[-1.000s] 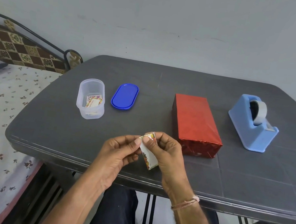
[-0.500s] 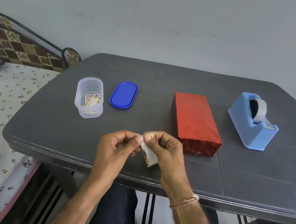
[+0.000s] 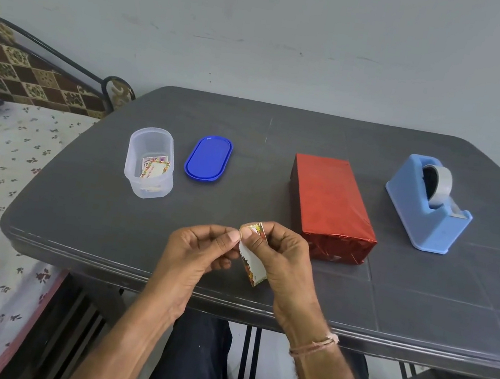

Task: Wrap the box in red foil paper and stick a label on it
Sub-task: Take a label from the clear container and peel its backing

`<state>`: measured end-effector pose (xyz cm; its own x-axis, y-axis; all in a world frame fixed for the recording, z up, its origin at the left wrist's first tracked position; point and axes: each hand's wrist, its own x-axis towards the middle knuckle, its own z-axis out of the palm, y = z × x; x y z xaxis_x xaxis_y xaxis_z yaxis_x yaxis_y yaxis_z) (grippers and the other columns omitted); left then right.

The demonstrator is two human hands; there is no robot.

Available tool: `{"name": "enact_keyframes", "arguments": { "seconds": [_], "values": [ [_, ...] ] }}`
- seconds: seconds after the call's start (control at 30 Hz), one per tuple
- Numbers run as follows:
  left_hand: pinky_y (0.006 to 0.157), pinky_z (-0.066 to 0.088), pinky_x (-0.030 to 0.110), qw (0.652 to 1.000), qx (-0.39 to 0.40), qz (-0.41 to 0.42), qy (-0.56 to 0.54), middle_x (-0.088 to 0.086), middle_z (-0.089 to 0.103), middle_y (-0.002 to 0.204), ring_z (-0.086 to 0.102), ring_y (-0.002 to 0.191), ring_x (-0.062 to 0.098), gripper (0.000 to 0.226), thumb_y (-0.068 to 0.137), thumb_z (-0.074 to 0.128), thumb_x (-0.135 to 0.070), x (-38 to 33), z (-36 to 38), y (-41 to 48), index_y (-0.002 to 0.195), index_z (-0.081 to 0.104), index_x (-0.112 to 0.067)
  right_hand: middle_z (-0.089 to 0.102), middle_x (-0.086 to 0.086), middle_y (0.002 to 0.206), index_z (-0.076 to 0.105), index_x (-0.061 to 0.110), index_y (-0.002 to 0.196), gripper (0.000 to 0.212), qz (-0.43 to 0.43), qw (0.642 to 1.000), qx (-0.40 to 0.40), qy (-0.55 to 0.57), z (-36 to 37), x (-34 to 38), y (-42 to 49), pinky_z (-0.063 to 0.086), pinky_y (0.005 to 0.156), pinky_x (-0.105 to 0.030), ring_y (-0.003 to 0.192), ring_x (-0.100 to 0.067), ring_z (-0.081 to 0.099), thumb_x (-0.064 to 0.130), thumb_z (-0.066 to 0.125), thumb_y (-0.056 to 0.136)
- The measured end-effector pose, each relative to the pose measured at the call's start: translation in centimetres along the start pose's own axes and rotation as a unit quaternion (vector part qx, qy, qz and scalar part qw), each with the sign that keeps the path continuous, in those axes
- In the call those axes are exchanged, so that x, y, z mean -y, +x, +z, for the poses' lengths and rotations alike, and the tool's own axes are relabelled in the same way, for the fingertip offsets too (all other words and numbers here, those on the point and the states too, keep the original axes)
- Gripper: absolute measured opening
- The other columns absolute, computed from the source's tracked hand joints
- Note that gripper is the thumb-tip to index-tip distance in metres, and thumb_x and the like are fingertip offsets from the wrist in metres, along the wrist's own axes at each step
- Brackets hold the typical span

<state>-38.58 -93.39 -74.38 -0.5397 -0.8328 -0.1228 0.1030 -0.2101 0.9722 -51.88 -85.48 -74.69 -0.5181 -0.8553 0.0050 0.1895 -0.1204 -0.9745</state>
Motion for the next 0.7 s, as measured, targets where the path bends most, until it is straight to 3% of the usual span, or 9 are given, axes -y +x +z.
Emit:
{"name": "enact_keyframes", "arguments": {
  "seconds": [0.17,0.3,0.4,0.5,0.7],
  "values": [
    [0.075,0.059,0.031,1.0,0.006,0.001,0.028,0.017,0.077,0.087,0.071,0.08,0.02,0.023,0.074,0.079,-0.03,0.0,-0.15,0.08,0.091,0.083,-0.015,0.075,-0.012,0.081,0.078,0.009,0.09,0.01,-0.014,0.998,-0.009,-0.055,-0.17,-0.01,0.15,0.054,0.062,-0.02,0.069,-0.012,0.067,0.019,0.078,0.089],
    [0.074,0.059,0.031,0.999,-0.003,0.007,0.041,0.017,0.077,0.086,0.071,0.078,0.02,0.008,0.087,0.075,-0.015,0.12,-0.26,0.34,0.091,0.082,-0.012,0.074,-0.021,0.085,0.079,0.006,0.094,0.013,-0.012,0.999,-0.001,-0.047,-0.29,0.09,0.04,0.05,0.057,-0.019,0.067,-0.013,0.064,0.018,0.076,0.091],
    [0.069,0.057,0.027,0.998,-0.007,0.019,0.066,0.016,0.076,0.081,0.069,0.074,0.018,0.01,0.091,0.072,-0.009,0.17,-0.22,0.41,0.089,0.082,-0.012,0.074,-0.024,0.087,0.079,0.006,0.096,0.013,-0.011,0.999,0.008,-0.048,-0.36,-0.06,0.07,0.05,0.056,-0.024,0.068,-0.019,0.064,0.018,0.075,0.092],
    [0.067,0.058,0.027,0.992,-0.023,0.042,0.119,0.012,0.077,0.078,0.07,0.073,0.018,0.012,0.092,0.071,-0.007,0.11,-0.09,0.53,0.086,0.08,-0.011,0.077,-0.016,0.084,0.081,0.009,0.096,0.012,-0.022,0.996,0.004,-0.082,-0.46,-0.33,0.24,0.05,0.057,-0.024,0.069,-0.016,0.066,0.018,0.074,0.094],
    [0.072,0.06,0.045,0.961,-0.031,0.108,0.254,0.0,0.074,0.069,0.071,0.07,0.024,0.018,0.091,0.07,-0.011,0.18,-0.13,0.58,0.078,0.078,-0.02,0.079,0.002,0.082,0.083,0.017,0.095,0.009,-0.046,0.986,-0.013,-0.158,-0.51,-0.84,0.57,0.056,0.069,-0.028,0.075,-0.012,0.072,0.022,0.076,0.093]
  ]
}}
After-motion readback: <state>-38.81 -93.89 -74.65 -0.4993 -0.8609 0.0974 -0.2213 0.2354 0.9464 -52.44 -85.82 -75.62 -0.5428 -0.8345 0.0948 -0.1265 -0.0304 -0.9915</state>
